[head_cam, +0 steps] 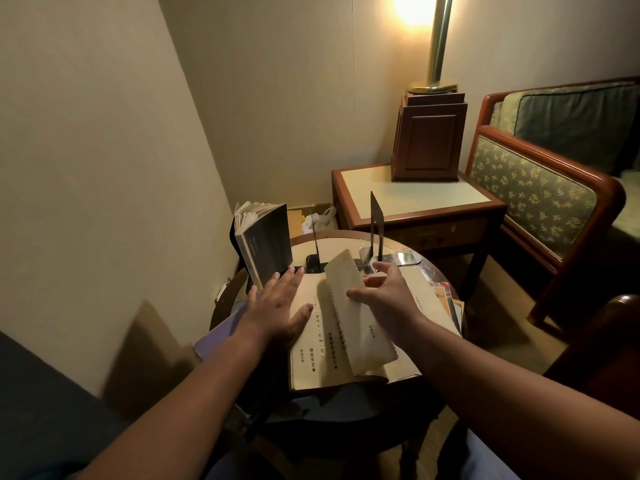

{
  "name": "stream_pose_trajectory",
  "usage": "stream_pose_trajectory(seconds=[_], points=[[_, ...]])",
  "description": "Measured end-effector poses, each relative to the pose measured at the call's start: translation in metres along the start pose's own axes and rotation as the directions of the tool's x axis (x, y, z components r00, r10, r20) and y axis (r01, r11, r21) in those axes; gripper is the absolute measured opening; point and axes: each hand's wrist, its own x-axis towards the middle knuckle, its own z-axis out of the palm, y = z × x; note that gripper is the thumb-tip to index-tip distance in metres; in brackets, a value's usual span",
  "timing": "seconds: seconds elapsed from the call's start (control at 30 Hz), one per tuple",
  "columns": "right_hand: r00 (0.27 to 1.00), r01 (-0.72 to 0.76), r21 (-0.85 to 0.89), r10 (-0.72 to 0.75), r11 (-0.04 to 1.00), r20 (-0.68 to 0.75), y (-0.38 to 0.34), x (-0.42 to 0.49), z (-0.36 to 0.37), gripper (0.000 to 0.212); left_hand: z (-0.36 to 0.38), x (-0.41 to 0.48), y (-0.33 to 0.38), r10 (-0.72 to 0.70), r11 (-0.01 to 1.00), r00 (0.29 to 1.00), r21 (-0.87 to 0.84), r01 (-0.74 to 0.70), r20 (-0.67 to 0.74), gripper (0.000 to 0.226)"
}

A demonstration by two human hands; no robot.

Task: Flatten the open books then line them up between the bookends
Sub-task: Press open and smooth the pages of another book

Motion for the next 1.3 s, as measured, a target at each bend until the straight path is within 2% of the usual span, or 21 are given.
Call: stream_pose_trajectory(seconds=[0.13, 0.2, 0.27, 0.33, 0.4, 0.47, 0.5, 0.57, 0.63, 0.73, 0.8, 0.87, 0.97, 1.03, 1.1, 1.17, 1.3], points=[[0.999, -0.031, 0.157, 0.024, 0.987, 0.047, 0.0, -0.004, 0.009, 0.077, -0.003, -0.005, 0.0, 0.018, 0.997, 0.997, -0.07, -0.024, -0.076, 0.078], [0.996, -0.053, 0.27, 0.031, 0.961, 0.084, -0.001, -0.007, 0.018, 0.061, -0.004, -0.007, -0.001, 0.035, 0.993, 0.993, -0.11, -0.047, -0.116, 0.078], [0.991, -0.062, 0.267, 0.027, 0.962, 0.133, 0.0, -0.009, 0.024, 0.045, -0.004, -0.007, -0.004, 0.057, 0.987, 0.984, -0.14, -0.081, -0.171, 0.078], [0.978, -0.018, 0.155, -0.015, 0.988, 0.206, 0.002, -0.011, 0.028, 0.034, -0.004, -0.007, -0.006, 0.085, 0.976, 0.971, -0.18, -0.126, -0.223, 0.076], [0.959, 0.147, -0.092, -0.119, 0.985, 0.257, 0.005, -0.014, 0.031, 0.029, -0.004, -0.009, -0.007, 0.122, 0.961, 0.959, -0.212, -0.179, -0.256, 0.073], [0.928, 0.34, -0.381, -0.24, 0.86, 0.286, 0.006, -0.017, 0.034, 0.03, -0.003, -0.011, -0.008, 0.148, 0.949, 0.941, -0.226, -0.222, -0.303, 0.064], [0.907, 0.407, -0.464, -0.289, 0.787, 0.305, 0.007, -0.018, 0.035, 0.03, -0.003, -0.012, -0.008, 0.149, 0.949, 0.936, -0.221, -0.227, -0.32, 0.06], [0.883, 0.468, -0.519, -0.35, 0.715, 0.314, 0.011, -0.017, 0.037, 0.028, -0.003, -0.014, -0.006, 0.134, 0.964, 0.938, -0.177, -0.198, -0.319, 0.055], [0.873, 0.488, -0.53, -0.385, 0.693, 0.3, 0.011, -0.016, 0.036, 0.027, -0.005, -0.015, -0.003, 0.117, 0.98, 0.952, -0.121, -0.156, -0.283, 0.054], [0.856, 0.512, -0.546, -0.446, 0.664, 0.26, 0.01, -0.01, 0.03, 0.03, -0.009, -0.015, -0.001, 0.091, 0.989, 0.968, -0.095, -0.115, -0.232, 0.06], [0.831, 0.542, -0.589, -0.486, 0.6, 0.269, 0.013, -0.004, 0.024, 0.03, -0.01, -0.016, -0.001, 0.092, 0.99, 0.971, -0.086, -0.113, -0.221, 0.063], [0.843, 0.522, -0.646, -0.453, 0.557, 0.29, 0.019, 0.003, 0.016, 0.031, -0.01, -0.017, -0.001, 0.09, 0.991, 0.973, -0.079, -0.109, -0.214, 0.062], [0.892, 0.45, -0.723, -0.227, 0.524, 0.39, 0.028, 0.011, 0.007, 0.052, -0.01, -0.018, -0.001, 0.088, 0.993, 0.974, -0.059, -0.103, -0.209, 0.057], [0.882, 0.455, -0.792, -0.086, 0.408, 0.463, 0.035, 0.013, 0.005, 0.07, -0.011, -0.019, 0.001, 0.082, 0.995, 0.975, -0.038, -0.092, -0.209, 0.056], [0.866, 0.485, -0.817, -0.037, 0.313, 0.499, 0.041, 0.015, 0.007, 0.074, -0.012, -0.019, 0.003, 0.108, 0.994, 0.979, 0.023, -0.106, -0.174, 0.056], [0.853, 0.501, -0.818, 0.0, 0.284, 0.522, 0.042, 0.014, 0.01, 0.073, -0.014, -0.017, 0.006, 0.159, 0.984, 0.983, 0.1, -0.149, -0.096, 0.058], [0.831, 0.537, -0.806, 0.009, 0.248, 0.557, 0.041, 0.015, 0.009, 0.075, -0.022, -0.025, 0.016, 0.25, 0.89, 0.957, 0.354, -0.288, 0.151, 0.083]])
